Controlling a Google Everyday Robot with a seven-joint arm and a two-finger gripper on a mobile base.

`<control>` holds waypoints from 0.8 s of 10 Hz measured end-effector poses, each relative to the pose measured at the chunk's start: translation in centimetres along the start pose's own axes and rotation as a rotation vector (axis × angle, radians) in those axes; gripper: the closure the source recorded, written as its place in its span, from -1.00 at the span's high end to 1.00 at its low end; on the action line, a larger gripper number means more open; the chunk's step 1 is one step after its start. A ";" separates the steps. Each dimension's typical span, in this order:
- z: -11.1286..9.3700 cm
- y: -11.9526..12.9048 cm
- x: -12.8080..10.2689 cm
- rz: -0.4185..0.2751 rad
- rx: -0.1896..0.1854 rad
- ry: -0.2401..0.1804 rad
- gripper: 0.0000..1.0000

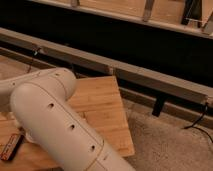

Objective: Wipe the white sponge on the table

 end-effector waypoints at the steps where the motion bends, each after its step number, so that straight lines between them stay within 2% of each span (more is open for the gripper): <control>1: 0.3 0.0 -0.2 0.001 0.003 0.002 0.30; 8: 2.6 0.3 -1.6 0.005 0.019 0.024 0.30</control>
